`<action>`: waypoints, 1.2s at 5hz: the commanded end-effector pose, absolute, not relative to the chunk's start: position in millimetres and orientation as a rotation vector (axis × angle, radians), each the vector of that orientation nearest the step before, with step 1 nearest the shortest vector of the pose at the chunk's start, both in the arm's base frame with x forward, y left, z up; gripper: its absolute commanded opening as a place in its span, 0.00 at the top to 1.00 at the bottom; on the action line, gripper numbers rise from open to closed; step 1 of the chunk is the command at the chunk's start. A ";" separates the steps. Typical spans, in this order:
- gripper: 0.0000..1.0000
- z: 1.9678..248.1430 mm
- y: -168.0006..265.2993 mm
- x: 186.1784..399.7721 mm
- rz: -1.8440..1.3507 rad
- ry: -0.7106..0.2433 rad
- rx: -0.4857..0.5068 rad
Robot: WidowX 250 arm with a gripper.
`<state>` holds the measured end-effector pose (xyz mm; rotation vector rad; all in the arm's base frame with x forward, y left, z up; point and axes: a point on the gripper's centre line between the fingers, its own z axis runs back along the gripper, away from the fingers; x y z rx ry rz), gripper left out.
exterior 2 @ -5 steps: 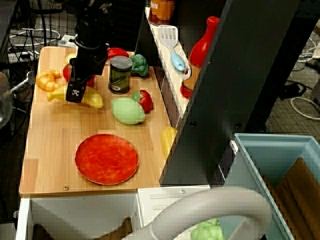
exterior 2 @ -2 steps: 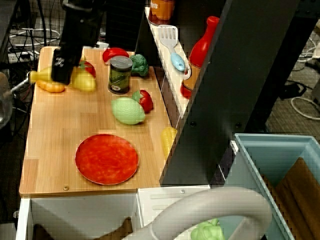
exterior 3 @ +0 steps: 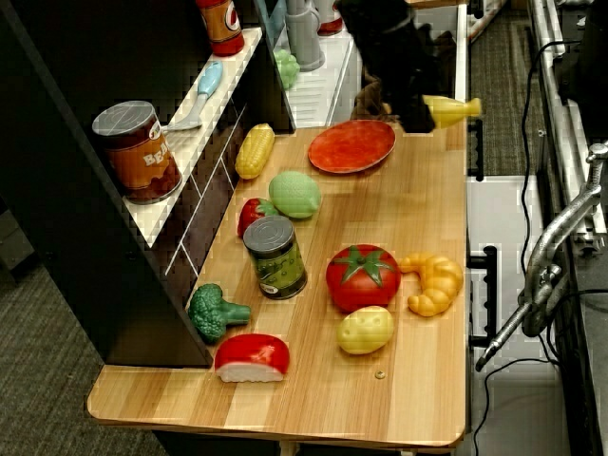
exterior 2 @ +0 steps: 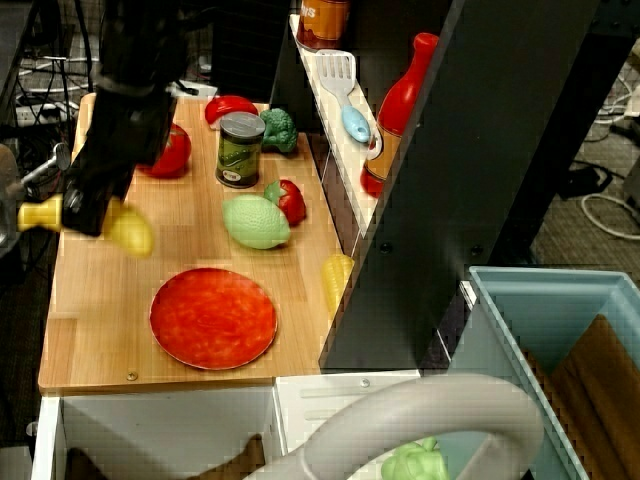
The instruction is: Put banana on plate
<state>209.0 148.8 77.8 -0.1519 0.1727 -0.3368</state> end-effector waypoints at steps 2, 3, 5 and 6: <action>1.00 89.7 119.7 245.4 -0.274 0.119 -0.164; 1.00 92.3 112.0 263.0 -0.259 0.127 -0.170; 1.00 71.4 112.5 280.8 -0.225 0.109 -0.190; 1.00 56.7 113.7 285.3 -0.210 0.132 -0.203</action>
